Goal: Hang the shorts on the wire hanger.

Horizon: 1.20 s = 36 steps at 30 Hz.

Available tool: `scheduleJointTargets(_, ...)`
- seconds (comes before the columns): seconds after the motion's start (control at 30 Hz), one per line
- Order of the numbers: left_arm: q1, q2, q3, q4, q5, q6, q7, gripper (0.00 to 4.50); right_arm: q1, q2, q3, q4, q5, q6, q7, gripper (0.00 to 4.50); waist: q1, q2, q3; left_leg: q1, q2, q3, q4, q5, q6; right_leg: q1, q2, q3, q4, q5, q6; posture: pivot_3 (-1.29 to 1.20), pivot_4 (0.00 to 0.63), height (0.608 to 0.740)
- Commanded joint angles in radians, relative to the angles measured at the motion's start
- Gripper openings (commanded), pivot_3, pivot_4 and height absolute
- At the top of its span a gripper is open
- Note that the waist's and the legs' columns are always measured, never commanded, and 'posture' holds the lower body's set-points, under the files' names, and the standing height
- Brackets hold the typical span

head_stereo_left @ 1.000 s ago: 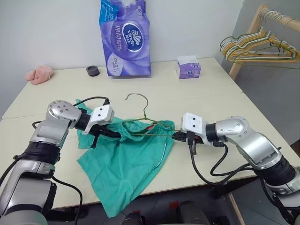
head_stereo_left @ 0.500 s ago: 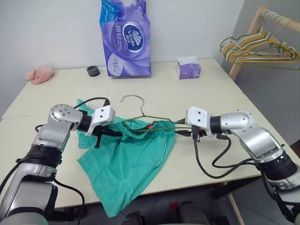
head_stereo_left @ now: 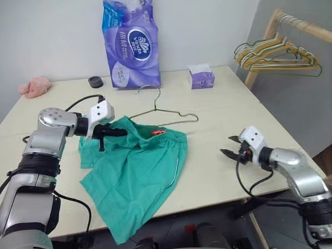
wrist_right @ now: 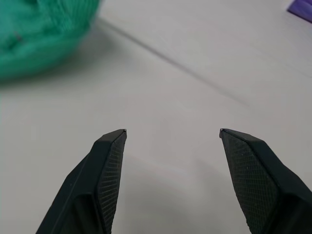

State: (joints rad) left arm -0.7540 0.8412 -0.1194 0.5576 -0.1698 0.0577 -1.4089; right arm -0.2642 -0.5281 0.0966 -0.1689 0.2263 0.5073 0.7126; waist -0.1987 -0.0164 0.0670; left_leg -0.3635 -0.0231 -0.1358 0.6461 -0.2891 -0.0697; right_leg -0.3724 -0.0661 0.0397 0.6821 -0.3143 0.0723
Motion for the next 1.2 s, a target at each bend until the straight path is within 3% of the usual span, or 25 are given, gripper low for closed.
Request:
scheduleJointTargets(0.03, -0.037, 0.017, 0.029, 0.038, 0.005, -0.009, -0.012, 0.0, -0.04, 0.056, 0.013, 0.003, -0.001, 0.069, -0.061, 3.26, 0.0, 0.0, -0.003, 0.0, 0.0, 0.0, 0.0, 0.0, 0.0, 0.0, 0.0, 0.001, 0.0, 0.0, 0.0, -0.15, 0.004, 0.74)
scheduleJointTargets(0.47, -0.058, 0.019, 0.046, 0.054, 0.001, 0.014, -0.035, 0.0, -0.202, 0.254, 0.092, 0.175, 0.018, 0.161, -0.07, 3.26, -0.003, -0.002, -0.009, 0.0, -0.001, 0.0, 0.0, 0.0, 0.0, -0.001, -0.001, 0.001, 0.0, 0.0, 0.0, -0.14, 0.004, 0.74)
scheduleJointTargets(0.6, -0.052, 0.022, 0.05, 0.05, 0.001, 0.015, -0.036, 0.0, -0.235, 0.327, 0.047, 0.206, 0.063, 0.236, -0.095, 3.26, -0.003, -0.002, -0.009, 0.0, -0.002, -0.001, 0.0, 0.0, 0.0, -0.001, -0.001, 0.001, 0.0, 0.0, 0.0, -0.14, 0.005, 0.74)
scheduleJointTargets(0.73, -0.044, 0.027, 0.053, 0.045, 0.0, 0.016, -0.036, 0.0, -0.241, 0.331, 0.057, 0.205, 0.061, 0.257, -0.096, 3.26, -0.001, -0.003, -0.01, 0.0, -0.002, -0.002, 0.0, 0.0, 0.0, -0.001, -0.002, 0.001, 0.001, 0.0, 0.0, -0.13, 0.006, 0.74)
scheduleJointTargets(0.83, -0.039, 0.03, 0.056, 0.04, -0.002, 0.02, -0.037, 0.0, -0.234, 0.336, 0.063, 0.199, 0.054, 0.26, -0.114, 2.63, -0.002, -0.003, -0.01, 0.0, -0.002, -0.002, 0.0, 0.0, 0.0, -0.001, -0.002, 0.001, 0.001, 0.0, 0.0, -0.13, 0.005, 0.74)
scheduleJointTargets(1.1, -0.029, 0.03, 0.067, 0.029, -0.004, 0.03, -0.039, 0.0, -0.209, 0.348, 0.098, 0.189, -0.001, 0.198, -0.18, 0.12, -0.004, -0.003, -0.012, 0.0, -0.002, -0.002, 0.0, 0.0, 0.0, -0.001, -0.002, 0.001, 0.001, 0.0, 0.0, -0.14, 0.005, 0.74)
scheduleJointTargets(1.2, -0.03, 0.027, 0.079, 0.008, -0.027, 0.067, -0.049, 0.0, -0.201, 0.327, 0.081, 0.184, -0.01, 0.192, -0.193, 0.02, -0.004, -0.003, -0.012, 0.0, -0.002, -0.002, 0.0, 0.0, 0.0, -0.001, -0.002, 0.001, 0.001, 0.0, 0.0, -0.14, 0.007, 0.74)
